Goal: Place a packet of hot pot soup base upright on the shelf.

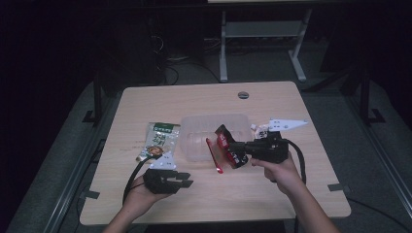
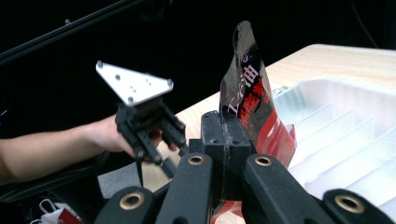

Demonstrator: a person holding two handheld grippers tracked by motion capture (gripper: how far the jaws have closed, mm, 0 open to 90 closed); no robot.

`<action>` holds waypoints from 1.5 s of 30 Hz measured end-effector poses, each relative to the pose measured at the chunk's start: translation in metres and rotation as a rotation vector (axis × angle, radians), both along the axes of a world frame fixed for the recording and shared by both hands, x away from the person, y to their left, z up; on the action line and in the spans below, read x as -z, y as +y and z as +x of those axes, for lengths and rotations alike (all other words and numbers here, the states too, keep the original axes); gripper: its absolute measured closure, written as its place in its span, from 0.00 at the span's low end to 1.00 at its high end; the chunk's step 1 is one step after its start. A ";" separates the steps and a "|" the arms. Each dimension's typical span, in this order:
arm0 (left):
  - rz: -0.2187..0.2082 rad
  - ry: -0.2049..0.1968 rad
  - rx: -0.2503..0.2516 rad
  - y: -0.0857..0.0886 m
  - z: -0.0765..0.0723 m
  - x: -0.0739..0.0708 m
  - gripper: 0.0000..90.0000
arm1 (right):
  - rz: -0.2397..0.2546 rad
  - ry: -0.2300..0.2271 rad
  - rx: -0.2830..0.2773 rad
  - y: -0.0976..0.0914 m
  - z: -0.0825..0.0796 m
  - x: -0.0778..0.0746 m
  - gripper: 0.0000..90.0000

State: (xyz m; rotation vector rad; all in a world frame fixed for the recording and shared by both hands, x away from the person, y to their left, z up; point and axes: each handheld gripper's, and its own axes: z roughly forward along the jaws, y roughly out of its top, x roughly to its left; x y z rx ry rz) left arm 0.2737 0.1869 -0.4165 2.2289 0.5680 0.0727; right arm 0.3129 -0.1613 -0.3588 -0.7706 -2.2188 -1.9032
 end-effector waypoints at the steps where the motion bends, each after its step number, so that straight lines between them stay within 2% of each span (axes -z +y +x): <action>1: 0.016 0.013 0.011 0.003 0.000 0.004 0.74 | 0.001 -0.002 0.010 -0.001 0.002 -0.001 1.00; 5: 0.033 0.032 0.007 0.005 -0.001 0.011 0.68 | 0.009 -0.009 0.033 -0.004 0.007 -0.004 1.00; 6: 0.026 0.034 -0.001 0.005 -0.001 0.012 0.66 | 0.013 -0.012 0.040 -0.005 0.010 -0.004 1.00; 7: 0.040 0.041 0.002 0.005 -0.001 0.016 0.63 | 0.010 -0.009 0.055 -0.007 0.014 -0.005 1.00; 12: 0.067 0.026 0.021 0.003 0.000 0.020 0.58 | 0.012 -0.019 0.094 -0.012 0.022 -0.007 1.00; 17: 0.065 0.037 0.017 0.001 0.000 0.024 0.55 | 0.018 -0.030 0.134 -0.020 0.029 -0.012 1.00; 20: 0.079 0.033 0.022 0.001 0.000 0.024 0.53 | 0.011 -0.045 0.187 -0.030 0.037 -0.016 1.00; 28: 0.084 0.033 0.015 0.003 0.001 0.025 0.51 | -0.011 -0.051 0.264 -0.047 0.046 -0.015 1.00; 37: 0.090 0.030 0.018 0.003 0.001 0.025 0.51 | -0.010 -0.048 0.287 -0.055 0.046 -0.014 1.00; 38: 0.102 0.016 0.028 0.004 0.002 0.025 0.50 | -0.012 -0.053 0.291 -0.056 0.046 -0.013 1.00; 45: 0.095 0.024 0.025 0.004 0.001 0.025 0.50 | -0.029 -0.044 0.314 -0.060 0.047 -0.008 1.00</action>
